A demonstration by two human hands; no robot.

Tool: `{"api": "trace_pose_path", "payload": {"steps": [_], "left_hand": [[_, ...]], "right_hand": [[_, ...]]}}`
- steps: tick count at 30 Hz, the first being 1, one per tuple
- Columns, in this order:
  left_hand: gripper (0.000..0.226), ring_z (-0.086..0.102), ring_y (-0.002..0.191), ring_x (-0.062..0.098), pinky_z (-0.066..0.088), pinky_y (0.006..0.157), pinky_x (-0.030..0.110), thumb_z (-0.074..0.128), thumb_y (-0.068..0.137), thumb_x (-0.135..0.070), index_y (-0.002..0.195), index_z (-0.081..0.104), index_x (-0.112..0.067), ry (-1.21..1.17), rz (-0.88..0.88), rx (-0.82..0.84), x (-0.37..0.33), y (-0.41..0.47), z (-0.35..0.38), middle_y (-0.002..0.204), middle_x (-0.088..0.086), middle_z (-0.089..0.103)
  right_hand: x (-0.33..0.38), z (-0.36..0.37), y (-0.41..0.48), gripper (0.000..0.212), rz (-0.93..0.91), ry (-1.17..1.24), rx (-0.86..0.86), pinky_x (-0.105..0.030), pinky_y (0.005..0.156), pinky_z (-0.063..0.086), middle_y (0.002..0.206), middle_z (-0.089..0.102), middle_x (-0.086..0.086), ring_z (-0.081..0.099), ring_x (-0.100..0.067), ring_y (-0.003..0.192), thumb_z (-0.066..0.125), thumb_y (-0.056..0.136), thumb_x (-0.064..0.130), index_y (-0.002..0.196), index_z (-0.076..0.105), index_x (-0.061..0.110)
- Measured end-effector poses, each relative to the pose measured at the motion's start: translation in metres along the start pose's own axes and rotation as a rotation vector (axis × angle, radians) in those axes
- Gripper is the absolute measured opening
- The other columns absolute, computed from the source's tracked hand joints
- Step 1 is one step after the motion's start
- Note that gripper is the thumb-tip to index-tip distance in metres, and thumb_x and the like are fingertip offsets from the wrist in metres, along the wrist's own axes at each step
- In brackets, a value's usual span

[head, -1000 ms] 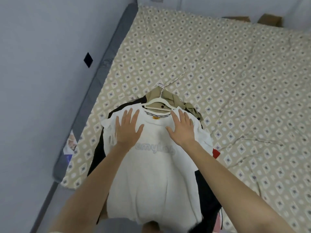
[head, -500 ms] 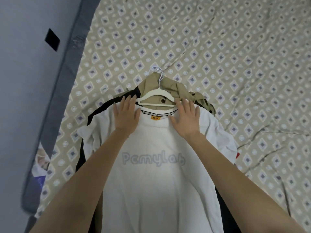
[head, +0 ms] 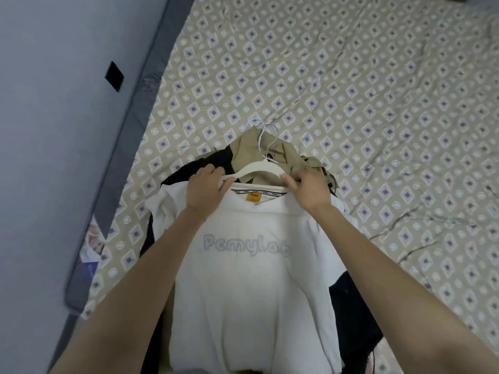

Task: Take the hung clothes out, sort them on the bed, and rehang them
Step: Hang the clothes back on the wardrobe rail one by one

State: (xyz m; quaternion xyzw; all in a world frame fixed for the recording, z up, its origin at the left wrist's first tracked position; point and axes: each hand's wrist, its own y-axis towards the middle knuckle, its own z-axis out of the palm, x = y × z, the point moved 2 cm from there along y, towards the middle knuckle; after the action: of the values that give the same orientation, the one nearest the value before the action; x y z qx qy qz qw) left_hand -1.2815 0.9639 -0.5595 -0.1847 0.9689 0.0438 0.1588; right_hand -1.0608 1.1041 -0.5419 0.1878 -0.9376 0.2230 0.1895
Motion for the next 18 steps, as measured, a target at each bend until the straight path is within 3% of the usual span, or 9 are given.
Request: {"api": "trace_pose_path", "payload": {"steps": [3,7,10,13,18], "left_hand": [[0.051,0.053,0.067,0.026,0.041,0.054,0.037,0.034,0.096,-0.053,0.081,0.058,-0.011,-0.042,-0.013,-0.059,-0.021,-0.015,-0.037,0.077,0.006,0.052],[0.047,0.053,0.066,0.024,0.043,0.055,0.039,0.039,0.095,-0.051,0.079,0.06,-0.011,-0.065,-0.092,-0.144,-0.055,-0.049,-0.083,0.074,0.005,0.052],[0.044,0.053,0.071,0.024,0.043,0.062,0.039,0.045,0.096,-0.049,0.084,0.063,-0.012,-0.09,-0.235,-0.191,-0.084,-0.092,-0.111,0.078,0.004,0.054],[0.029,0.052,0.075,0.021,0.041,0.067,0.037,0.056,0.098,-0.04,0.094,0.067,-0.014,-0.152,-0.354,-0.249,-0.116,-0.15,-0.136,0.081,-0.003,0.05],[0.041,0.055,0.078,0.025,0.044,0.071,0.04,0.052,0.097,-0.049,0.089,0.065,-0.011,-0.147,-0.546,-0.341,-0.15,-0.253,-0.177,0.084,0.006,0.06]], "right_hand": [[0.006,-0.032,-0.018,0.055,-0.01,0.03,0.028,-0.033,0.054,0.032,0.059,0.047,0.0,0.051,-0.026,0.064,0.047,0.096,0.057,0.064,0.046,0.012],[0.015,-0.068,-0.051,0.064,-0.068,0.03,0.075,-0.035,0.058,0.039,0.07,0.058,-0.009,0.057,-0.029,0.069,0.042,0.095,0.063,0.075,0.054,0.004],[0.024,-0.095,-0.084,0.059,-0.144,0.044,0.079,-0.034,0.055,0.036,0.062,0.051,-0.002,0.052,-0.024,0.061,0.044,0.093,0.064,0.069,0.047,0.01],[0.032,-0.118,-0.126,0.063,-0.241,0.044,0.081,-0.035,0.055,0.038,0.062,0.054,-0.007,0.053,-0.027,0.06,0.05,0.091,0.064,0.071,0.054,0.005],[0.056,-0.135,-0.208,0.061,-0.395,0.037,0.092,-0.032,0.048,0.021,0.049,0.034,0.003,0.035,-0.017,0.049,0.055,0.089,0.061,0.055,0.032,0.017]]}}
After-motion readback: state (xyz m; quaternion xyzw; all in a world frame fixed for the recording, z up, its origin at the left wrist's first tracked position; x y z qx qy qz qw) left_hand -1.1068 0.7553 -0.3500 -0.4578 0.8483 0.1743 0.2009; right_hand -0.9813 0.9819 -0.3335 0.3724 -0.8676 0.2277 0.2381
